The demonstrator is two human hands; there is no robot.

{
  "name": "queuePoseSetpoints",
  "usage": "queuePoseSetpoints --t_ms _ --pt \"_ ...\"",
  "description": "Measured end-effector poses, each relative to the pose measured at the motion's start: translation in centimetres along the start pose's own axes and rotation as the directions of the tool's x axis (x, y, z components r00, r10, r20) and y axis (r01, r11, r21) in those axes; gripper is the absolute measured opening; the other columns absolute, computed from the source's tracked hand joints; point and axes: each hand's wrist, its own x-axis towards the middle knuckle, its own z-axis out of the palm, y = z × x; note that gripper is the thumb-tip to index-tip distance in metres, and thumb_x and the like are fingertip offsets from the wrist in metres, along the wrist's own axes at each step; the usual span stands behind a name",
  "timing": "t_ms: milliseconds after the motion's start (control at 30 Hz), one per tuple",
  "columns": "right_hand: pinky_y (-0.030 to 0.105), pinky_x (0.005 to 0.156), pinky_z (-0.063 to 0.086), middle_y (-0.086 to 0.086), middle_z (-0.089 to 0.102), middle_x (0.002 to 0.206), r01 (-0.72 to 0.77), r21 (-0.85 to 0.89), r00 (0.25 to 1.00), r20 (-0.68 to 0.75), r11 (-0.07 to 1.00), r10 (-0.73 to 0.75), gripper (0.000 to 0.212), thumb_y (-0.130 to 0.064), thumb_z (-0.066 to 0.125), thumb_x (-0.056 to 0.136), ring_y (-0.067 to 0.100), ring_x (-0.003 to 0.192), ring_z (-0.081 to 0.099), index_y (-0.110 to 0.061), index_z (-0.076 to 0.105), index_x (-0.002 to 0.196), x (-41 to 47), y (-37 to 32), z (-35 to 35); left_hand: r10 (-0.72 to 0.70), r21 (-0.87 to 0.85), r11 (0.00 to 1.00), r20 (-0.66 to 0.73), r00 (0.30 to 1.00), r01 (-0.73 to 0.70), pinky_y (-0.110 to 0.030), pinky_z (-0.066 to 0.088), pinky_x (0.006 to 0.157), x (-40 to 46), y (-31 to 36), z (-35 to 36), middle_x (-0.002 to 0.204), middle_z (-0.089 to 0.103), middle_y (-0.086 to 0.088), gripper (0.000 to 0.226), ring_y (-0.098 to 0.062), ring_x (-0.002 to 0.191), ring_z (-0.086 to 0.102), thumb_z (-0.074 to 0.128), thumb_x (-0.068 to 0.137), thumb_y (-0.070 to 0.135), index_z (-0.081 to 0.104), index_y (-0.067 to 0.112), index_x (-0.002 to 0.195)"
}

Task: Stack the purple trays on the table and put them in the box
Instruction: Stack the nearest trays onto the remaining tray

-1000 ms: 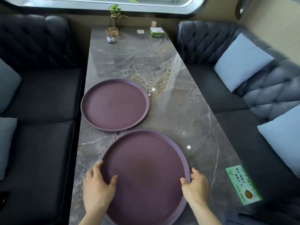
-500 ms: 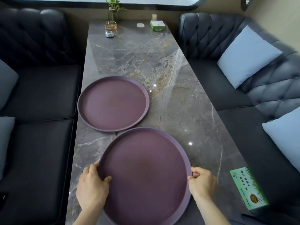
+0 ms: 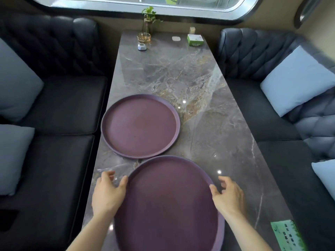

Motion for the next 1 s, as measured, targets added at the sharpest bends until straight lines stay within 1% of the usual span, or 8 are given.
queuePoseSetpoints --t_ms 100,233,433,567,700,800,900,1000 --pt "0.035 0.096 0.045 0.005 0.068 0.124 0.043 0.022 0.995 0.092 0.999 -0.044 0.049 -0.033 0.07 0.086 0.024 0.114 0.063 -0.021 0.06 0.132 3.4 -3.9 -0.2 -0.107 -0.173 0.98 -0.038 0.994 0.099 -0.038 0.044 0.087 3.3 2.1 -0.5 0.128 0.062 -0.006 0.057 -0.024 0.11 0.061 0.066 0.083 0.045 0.051 0.015 0.13" --pt "0.032 0.099 0.042 0.004 0.07 0.123 0.075 0.064 0.983 0.163 0.995 -0.085 0.049 -0.035 0.071 0.087 0.024 0.119 0.061 -0.021 0.062 0.133 7.5 -9.0 0.3 -0.192 -0.265 0.949 -0.059 0.98 0.17 -0.038 0.042 0.09 7.8 4.3 -0.8 0.137 0.056 -0.006 0.068 -0.026 0.117 0.057 0.064 0.083 0.05 0.044 0.017 0.139" --pt "0.042 0.103 0.049 0.005 0.066 0.13 0.069 0.229 0.97 0.213 0.971 -0.119 0.059 -0.025 0.076 0.084 0.021 0.112 0.066 -0.019 0.057 0.139 13.5 -14.4 3.2 -0.288 -0.363 0.9 -0.076 0.955 0.242 -0.043 0.041 0.099 13.9 6.5 -0.3 0.15 0.042 -0.007 0.085 -0.029 0.13 0.05 0.066 0.079 0.052 0.029 0.024 0.15" --pt "0.046 0.11 0.045 0.003 0.048 0.151 0.049 0.336 0.941 0.3 0.941 -0.156 0.078 -0.02 0.077 0.085 0.02 0.133 0.053 -0.021 0.038 0.153 16.2 -17.0 5.0 -0.308 -0.397 0.877 -0.034 0.951 0.27 -0.048 0.039 0.109 16.8 7.5 0.6 0.155 0.039 -0.006 0.095 -0.029 0.135 0.046 0.067 0.075 0.056 0.021 0.027 0.154" --pt "0.047 0.115 0.038 -0.001 0.035 0.161 0.053 0.359 0.91 0.366 0.932 -0.193 0.088 -0.022 0.075 0.086 0.021 0.145 0.038 -0.027 0.024 0.157 17.5 -18.5 6.5 -0.323 -0.302 0.908 -0.058 0.945 0.291 -0.052 0.034 0.112 17.1 8.1 2.0 0.157 0.032 -0.014 0.101 -0.036 0.142 0.035 0.07 0.076 0.052 0.019 0.014 0.155" --pt "0.048 0.116 0.037 -0.002 0.034 0.161 0.062 0.344 0.924 0.335 0.937 -0.185 0.085 -0.023 0.073 0.088 0.022 0.146 0.036 -0.026 0.024 0.157 17.8 -19.0 7.3 -0.322 -0.24 0.924 -0.071 0.944 0.298 -0.054 0.03 0.113 16.8 8.5 2.7 0.158 0.028 -0.018 0.104 -0.038 0.145 0.025 0.074 0.075 0.049 0.018 0.008 0.154" --pt "0.047 0.115 0.038 0.002 0.037 0.159 -0.02 0.384 0.928 0.351 0.923 -0.125 0.079 -0.017 0.069 0.091 0.023 0.142 0.041 -0.018 0.026 0.157 18.5 -19.5 7.2 -0.352 -0.235 0.913 -0.036 0.935 0.335 -0.053 0.027 0.115 17.2 8.8 2.5 0.161 0.018 -0.014 0.112 -0.035 0.148 0.018 0.075 0.075 0.05 0.008 0.011 0.156" --pt "0.05 0.112 0.042 0.007 0.042 0.155 -0.095 0.429 0.93 0.36 0.898 -0.074 0.074 -0.014 0.067 0.093 0.027 0.135 0.049 -0.012 0.028 0.155 19.0 -20.0 6.5 -0.396 -0.367 0.846 0.051 0.917 0.386 -0.052 0.037 0.11 18.1 8.4 1.5 0.16 0.02 -0.01 0.109 -0.035 0.14 0.035 0.078 0.071 0.045 0.015 0.014 0.155"
